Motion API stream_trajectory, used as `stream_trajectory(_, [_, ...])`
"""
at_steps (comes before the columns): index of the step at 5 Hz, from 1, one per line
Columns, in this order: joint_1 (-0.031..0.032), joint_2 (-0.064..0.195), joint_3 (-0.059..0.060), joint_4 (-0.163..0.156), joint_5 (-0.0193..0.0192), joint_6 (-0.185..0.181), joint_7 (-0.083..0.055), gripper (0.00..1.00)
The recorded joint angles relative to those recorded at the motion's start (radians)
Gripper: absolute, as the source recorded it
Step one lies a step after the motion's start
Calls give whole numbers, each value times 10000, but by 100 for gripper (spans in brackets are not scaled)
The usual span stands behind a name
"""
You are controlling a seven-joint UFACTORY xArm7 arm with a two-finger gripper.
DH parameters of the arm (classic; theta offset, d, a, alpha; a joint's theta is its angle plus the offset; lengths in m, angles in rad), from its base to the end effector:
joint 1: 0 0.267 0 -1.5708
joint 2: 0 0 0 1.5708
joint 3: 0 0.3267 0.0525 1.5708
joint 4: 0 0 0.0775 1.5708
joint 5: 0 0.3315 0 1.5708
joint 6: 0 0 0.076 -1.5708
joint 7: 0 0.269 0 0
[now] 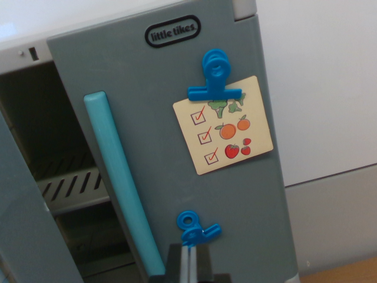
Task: Close fridge door
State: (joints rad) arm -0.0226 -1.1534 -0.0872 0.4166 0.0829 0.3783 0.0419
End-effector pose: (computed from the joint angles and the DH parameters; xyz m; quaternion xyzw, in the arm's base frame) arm 0.3311 -0.0351 0.4948 -0.8220 0.0868 -0.5593 0.0627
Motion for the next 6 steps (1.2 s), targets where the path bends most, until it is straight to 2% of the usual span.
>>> stream_trajectory(5, [0, 21, 31, 0, 0, 0, 0, 100])
stream_trajectory(6, [0, 138, 203, 0, 0, 0, 0, 100])
